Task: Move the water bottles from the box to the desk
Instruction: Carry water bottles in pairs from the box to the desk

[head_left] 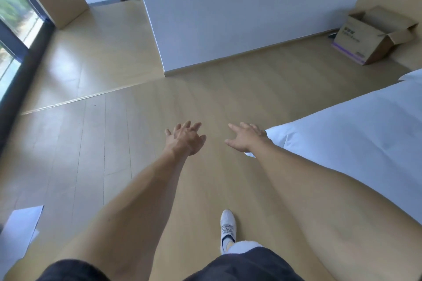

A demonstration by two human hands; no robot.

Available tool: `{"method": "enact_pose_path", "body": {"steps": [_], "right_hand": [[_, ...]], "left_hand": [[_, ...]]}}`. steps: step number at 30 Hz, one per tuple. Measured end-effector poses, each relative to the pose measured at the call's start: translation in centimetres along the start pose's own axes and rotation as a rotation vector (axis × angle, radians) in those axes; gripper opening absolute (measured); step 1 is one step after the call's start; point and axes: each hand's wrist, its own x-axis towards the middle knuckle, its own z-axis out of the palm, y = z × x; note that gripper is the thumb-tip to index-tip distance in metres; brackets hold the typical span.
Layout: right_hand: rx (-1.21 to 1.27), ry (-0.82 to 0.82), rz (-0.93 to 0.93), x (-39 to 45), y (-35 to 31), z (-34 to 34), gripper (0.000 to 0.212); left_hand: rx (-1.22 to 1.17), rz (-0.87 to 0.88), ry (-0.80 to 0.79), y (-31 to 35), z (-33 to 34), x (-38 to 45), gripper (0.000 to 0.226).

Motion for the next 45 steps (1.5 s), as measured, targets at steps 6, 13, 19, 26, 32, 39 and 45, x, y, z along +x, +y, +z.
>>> {"method": "enact_pose_path", "body": {"steps": [6,13,19,26,32,39,45], "right_hand": [[0.025,0.016,0.002,10.8,0.4,-7.0,0.072],[0.056,0.008,0.07,20.1,3.0,-12.6,0.071],[0.059,0.022,0.173,29.2,6.0,-16.9,0.068],[0.092,0.041,0.321,41.2,8.2,-24.2,0.069],[0.178,0.085,0.429,48.2,11.2,-29.5,0.069],[0.239,0.117,0.574,54.2,18.2,-32.8,0.065],[0.299,0.137,0.634,61.8,26.4,-36.4,0.065]], "left_hand": [[0.015,-0.002,0.014,1.6,-6.5,11.9,0.059],[0.021,0.062,-0.022,5.1,-10.4,23.9,0.059],[0.028,0.167,-0.017,8.7,-13.2,36.2,0.059],[0.066,0.315,-0.066,12.7,-18.8,51.9,0.059],[0.139,0.466,-0.066,18.5,-23.9,62.3,0.058],[0.2,0.621,-0.106,27.6,-25.0,70.6,0.06],[0.258,0.687,-0.104,36.9,-26.2,79.1,0.061]]}}
